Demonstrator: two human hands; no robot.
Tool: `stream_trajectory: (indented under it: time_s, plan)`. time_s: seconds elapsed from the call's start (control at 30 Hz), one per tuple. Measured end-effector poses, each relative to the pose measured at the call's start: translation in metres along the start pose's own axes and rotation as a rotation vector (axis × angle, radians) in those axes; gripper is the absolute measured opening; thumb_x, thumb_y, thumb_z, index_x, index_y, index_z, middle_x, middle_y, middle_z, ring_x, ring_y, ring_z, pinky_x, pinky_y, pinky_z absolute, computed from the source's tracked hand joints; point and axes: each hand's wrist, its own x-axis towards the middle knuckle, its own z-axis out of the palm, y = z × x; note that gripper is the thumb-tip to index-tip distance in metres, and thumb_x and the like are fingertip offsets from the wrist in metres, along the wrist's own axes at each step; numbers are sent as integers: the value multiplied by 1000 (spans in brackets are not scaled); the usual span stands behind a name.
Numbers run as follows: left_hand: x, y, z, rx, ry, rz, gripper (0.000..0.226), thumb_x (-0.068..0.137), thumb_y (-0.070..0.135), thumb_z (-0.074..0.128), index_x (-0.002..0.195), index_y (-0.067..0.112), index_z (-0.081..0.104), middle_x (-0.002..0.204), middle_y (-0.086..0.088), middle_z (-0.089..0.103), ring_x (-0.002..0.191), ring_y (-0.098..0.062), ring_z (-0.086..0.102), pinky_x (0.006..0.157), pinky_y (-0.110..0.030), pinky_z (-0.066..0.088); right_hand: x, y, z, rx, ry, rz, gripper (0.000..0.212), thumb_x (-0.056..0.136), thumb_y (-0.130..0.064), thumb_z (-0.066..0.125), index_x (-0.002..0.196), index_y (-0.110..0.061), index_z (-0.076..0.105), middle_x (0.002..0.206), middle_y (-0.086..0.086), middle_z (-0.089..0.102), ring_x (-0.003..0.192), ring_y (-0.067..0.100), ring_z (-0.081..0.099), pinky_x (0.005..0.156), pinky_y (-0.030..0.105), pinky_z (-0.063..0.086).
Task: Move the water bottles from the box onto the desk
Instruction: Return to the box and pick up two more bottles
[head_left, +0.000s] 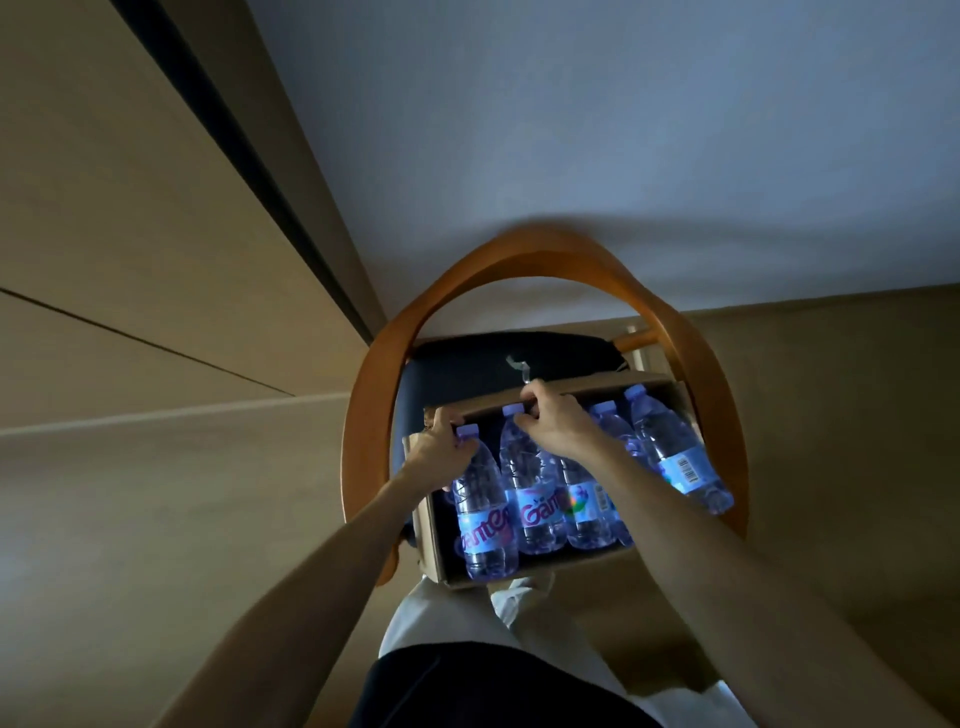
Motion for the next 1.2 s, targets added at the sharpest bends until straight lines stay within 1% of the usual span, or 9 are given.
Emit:
stream_trajectory:
  time_s: [0.13, 0.33, 0.5, 0.63, 0.77, 0.87, 0.93, 1.03, 1.2]
  plan:
    - [-1, 2, 1, -92, 20, 15, 46, 89, 29, 61, 126, 17, 37, 105, -10, 65, 81, -27, 66, 66, -39, 55, 11, -4, 10, 55, -72, 33, 44, 91, -37, 59, 132, -29, 43, 115, 1, 60, 88, 20, 61, 78, 31, 48]
    - [-2, 9, 5, -67, 103, 10, 34, 88, 28, 63, 116, 15, 50, 107, -8, 62, 84, -23, 60, 65, -32, 47, 15, -9, 16, 50, 39, -5, 39, 86, -24, 70, 121, -15, 56, 112, 5, 62, 93, 20, 60, 76, 27, 46]
    - [6, 14, -1, 19, -14, 50, 23, 86, 26, 58, 107, 18, 63, 97, -5, 65, 74, -17, 58, 50, -18, 38, 8, -11, -5, -69, -64, -127, 17, 86, -25, 65, 100, -16, 63, 95, 2, 63, 81, 17, 60, 67, 27, 44]
    - [4, 15, -7, 66, -26, 67, 26, 85, 38, 61, 86, 13, 65, 77, -5, 67, 69, -21, 65, 62, -30, 54, -5, -11, -14, -213, -104, -214, 27, 88, -39, 64, 76, -21, 48, 70, -3, 53, 57, 13, 49, 51, 28, 34]
    - [-11, 15, -7, 158, 38, 67, 58, 66, 68, 46, 86, 14, 54, 80, -6, 62, 78, -31, 67, 66, -37, 55, -25, -8, -16, -374, -122, -248, 29, 92, -44, 55, 85, -16, 48, 69, -2, 48, 61, 19, 50, 55, 32, 36]
    - [-32, 22, -8, 188, 71, 110, 37, 73, 54, 46, 80, 17, 50, 89, -11, 66, 79, -33, 67, 68, -41, 55, -43, 0, -13, -389, -75, -257, 23, 92, -36, 50, 88, -14, 47, 80, 9, 57, 73, 31, 56, 63, 38, 43]
    - [-48, 25, -11, 205, 113, 151, 24, 85, 40, 51, 76, 19, 45, 84, -8, 62, 72, -27, 64, 59, -32, 49, -55, 4, -14, -359, -35, -291, 19, 92, -33, 50, 87, -15, 48, 83, 12, 61, 75, 32, 59, 64, 38, 45]
    - [-72, 25, -14, 283, 158, 214, 21, 92, 36, 51, 84, 18, 50, 83, 0, 58, 68, -16, 59, 55, -25, 45, -74, 8, -19, -349, -2, -326, 16, 92, -33, 48, 84, -20, 47, 88, 11, 62, 77, 30, 60, 66, 38, 45]
    - [-123, 17, -11, 284, 295, 159, 27, 88, 42, 50, 89, 16, 57, 82, -4, 67, 68, -18, 65, 61, -33, 56, -107, 16, -28, -302, 81, -399, 16, 89, -34, 47, 80, -21, 48, 78, 1, 59, 73, 24, 58, 64, 39, 45]
